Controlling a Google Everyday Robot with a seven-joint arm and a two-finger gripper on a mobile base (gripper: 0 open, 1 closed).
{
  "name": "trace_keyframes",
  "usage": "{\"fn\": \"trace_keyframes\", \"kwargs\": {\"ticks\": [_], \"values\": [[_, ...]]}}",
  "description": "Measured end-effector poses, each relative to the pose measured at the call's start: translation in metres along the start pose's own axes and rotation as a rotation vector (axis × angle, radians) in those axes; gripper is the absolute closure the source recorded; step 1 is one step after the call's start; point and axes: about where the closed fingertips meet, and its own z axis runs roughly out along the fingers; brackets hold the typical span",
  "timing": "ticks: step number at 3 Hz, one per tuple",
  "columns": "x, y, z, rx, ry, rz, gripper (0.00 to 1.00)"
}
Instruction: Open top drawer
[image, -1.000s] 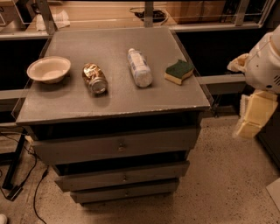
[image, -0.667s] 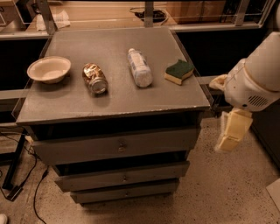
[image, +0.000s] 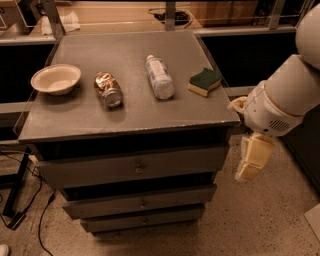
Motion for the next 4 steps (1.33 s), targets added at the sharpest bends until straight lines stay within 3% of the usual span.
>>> {"fn": "trace_keyframes", "kwargs": {"ticks": [1, 2, 4], "values": [[-0.002, 0.017, 0.021, -0.032, 0.001, -0.015, 0.00], [-0.009, 0.032, 0.067, -0.067, 0.002, -0.062, 0.00], [-0.020, 0.020, 0.108, -0.069, -0.003, -0.097, 0.00]]}}
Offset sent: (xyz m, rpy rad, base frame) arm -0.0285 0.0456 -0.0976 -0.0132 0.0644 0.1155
